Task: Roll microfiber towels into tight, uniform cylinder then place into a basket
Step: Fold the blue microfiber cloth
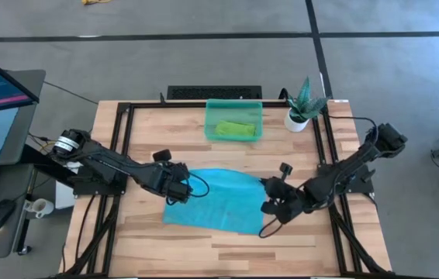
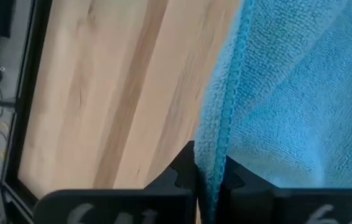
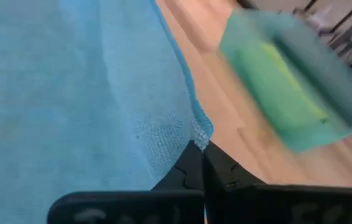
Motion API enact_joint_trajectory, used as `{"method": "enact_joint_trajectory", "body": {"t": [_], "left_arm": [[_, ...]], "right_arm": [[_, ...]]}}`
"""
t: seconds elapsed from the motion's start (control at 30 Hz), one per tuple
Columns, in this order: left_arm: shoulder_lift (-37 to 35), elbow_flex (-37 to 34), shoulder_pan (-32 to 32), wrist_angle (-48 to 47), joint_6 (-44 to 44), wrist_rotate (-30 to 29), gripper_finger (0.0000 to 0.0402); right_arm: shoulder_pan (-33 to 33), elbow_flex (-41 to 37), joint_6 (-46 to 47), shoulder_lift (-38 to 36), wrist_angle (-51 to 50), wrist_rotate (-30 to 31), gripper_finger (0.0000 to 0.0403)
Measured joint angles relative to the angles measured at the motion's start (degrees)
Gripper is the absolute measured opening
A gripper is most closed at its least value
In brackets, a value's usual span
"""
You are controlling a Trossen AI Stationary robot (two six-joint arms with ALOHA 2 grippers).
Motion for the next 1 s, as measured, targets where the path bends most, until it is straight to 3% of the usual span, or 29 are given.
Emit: {"method": "enact_joint_trajectory", "body": {"t": [0.23, 0.6, 1.0], "left_arm": [[0.0, 0.0, 3.1, 0.0, 3.5, -3.5, 0.0000], [0.0, 0.0, 7.2, 0.1, 5.2, -2.7, 0.0000], [0.0, 0.0, -1.7, 0.1, 4.0, -1.4, 0.0000]], "right_arm": [[0.1, 0.0, -1.8, 0.0, -0.3, 6.2, 0.0011], [-3.9, 0.0, -1.8, 0.0, -2.0, 6.4, 0.0011], [2.9, 0.0, -1.0, 0.7, -1.2, 5.6, 0.0007]]}}
